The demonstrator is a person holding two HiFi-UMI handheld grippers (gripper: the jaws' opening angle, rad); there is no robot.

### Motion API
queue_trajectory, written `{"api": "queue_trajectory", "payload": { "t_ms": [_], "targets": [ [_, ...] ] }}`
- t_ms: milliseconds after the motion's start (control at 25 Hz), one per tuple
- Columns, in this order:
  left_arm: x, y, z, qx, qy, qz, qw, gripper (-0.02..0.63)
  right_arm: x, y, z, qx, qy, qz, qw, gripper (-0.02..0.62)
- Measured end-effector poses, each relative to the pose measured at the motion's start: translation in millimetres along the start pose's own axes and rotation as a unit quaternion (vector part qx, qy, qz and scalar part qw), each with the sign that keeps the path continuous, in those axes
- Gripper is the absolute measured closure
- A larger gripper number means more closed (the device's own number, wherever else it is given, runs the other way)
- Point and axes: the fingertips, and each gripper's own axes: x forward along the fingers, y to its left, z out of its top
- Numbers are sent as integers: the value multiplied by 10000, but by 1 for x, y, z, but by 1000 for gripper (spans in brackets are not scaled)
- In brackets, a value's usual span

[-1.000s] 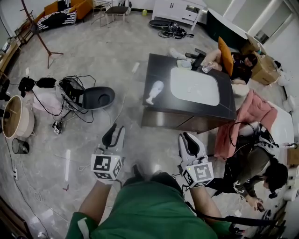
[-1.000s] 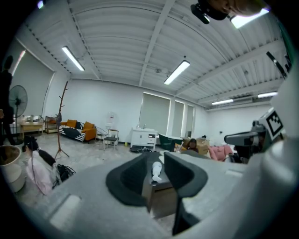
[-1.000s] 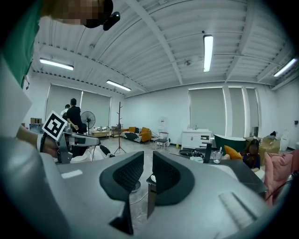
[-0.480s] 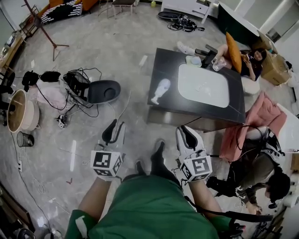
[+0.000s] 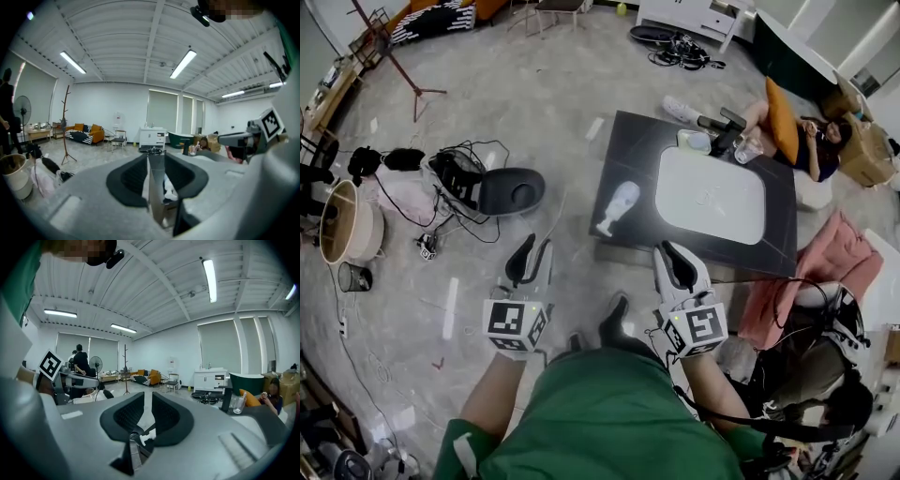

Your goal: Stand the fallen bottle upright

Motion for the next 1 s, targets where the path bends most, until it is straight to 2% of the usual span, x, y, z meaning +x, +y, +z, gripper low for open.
{"api": "queue_trajectory", "payload": {
  "t_ms": [280, 560, 1000],
  "targets": [
    [40, -7, 2, 29, 99, 80, 9999, 489, 25, -36, -1, 86, 26, 114, 9999, 545],
    [59, -9, 4, 45, 226, 283, 9993, 489, 50, -47, -13, 213, 194, 483, 9984, 545],
    [81, -11, -35, 136, 705, 475, 9963, 491, 102, -38, -83, -117, 867, 1191, 9890, 545]
  ]
}}
